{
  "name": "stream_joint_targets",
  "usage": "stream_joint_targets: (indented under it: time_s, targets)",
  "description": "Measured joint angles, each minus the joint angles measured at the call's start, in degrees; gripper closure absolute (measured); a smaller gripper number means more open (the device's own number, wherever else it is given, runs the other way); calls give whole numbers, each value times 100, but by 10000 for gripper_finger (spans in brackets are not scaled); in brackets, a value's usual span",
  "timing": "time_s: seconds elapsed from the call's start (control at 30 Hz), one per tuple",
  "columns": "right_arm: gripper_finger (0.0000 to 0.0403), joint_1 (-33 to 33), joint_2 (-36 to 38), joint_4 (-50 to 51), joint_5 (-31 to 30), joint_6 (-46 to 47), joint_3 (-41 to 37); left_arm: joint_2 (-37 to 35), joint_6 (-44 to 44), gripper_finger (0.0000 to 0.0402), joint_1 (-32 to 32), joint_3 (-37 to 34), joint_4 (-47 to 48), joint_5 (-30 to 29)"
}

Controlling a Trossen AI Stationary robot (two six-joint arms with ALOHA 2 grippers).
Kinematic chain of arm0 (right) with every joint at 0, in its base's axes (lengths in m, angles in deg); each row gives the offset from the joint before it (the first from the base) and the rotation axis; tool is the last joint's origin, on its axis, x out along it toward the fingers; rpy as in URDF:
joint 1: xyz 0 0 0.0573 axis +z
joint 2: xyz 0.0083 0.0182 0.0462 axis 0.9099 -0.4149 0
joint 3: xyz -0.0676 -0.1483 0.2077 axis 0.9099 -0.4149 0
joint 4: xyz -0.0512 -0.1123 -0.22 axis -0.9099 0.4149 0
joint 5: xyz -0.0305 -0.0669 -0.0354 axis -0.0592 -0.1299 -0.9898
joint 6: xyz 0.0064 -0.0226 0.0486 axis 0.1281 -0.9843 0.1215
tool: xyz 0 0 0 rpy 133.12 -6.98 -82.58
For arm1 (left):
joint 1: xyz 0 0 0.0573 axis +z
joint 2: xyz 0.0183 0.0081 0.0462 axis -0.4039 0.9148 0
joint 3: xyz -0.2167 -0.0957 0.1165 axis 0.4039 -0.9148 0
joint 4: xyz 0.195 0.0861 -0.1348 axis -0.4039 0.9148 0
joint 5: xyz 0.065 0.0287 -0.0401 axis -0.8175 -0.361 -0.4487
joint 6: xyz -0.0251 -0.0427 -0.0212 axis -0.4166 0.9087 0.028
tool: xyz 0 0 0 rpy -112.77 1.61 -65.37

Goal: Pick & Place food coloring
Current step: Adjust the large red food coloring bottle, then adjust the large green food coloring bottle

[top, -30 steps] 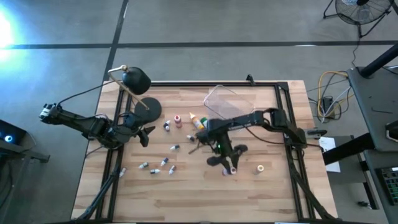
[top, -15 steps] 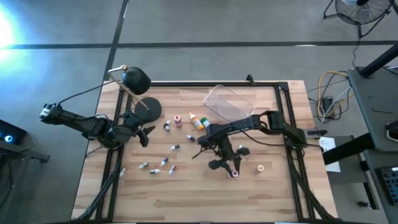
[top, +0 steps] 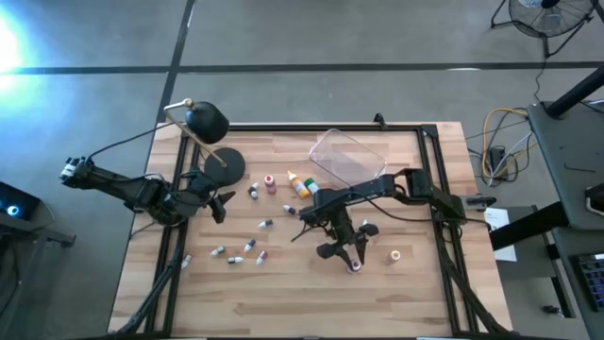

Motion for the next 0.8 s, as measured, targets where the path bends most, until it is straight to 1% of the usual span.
stream_joint_targets:
  time_s: [0.07, 0.17, 0.23, 0.37, 0.43, 0.57, 0.63, 0.7, 0.77, 0.8]
  targets:
    - [231, 2, 34, -4, -51, -21, 0, 0, 1, 225, 0, 0, 2, 0]
    - [225, 4, 130, -7, -339, -37, 0, 0, 16, 225, 0, 0, -1, 0]
    - [222, -5, 207, -6, -669, -37, 16, 0, 37, 225, 0, 0, -1, 0]
    - [218, -97, 371, -127, -1581, 80, 190, 0, 45, 225, 0, 0, -3, 0]
    - [218, -166, 420, -185, -1726, 83, 352, 1, 48, 225, 0, 0, -10, 0]
    - [218, -266, 429, -446, -1767, 44, 731, 1, 58, 225, 0, 0, -27, 2]
    - [219, -306, 429, -698, -1991, 42, 925, 0, 115, 225, 0, 0, -27, 2]
    - [220, -347, 429, -1071, -2686, 15, 1152, 1, 167, 225, 0, 0, -27, 2]
    - [220, -352, 429, -1480, -3953, -105, 1394, 1, 199, 225, 0, 0, -29, 2]
    - [220, -344, 429, -1739, -4702, -241, 1507, 0, 203, 225, 0, 0, -29, 2]
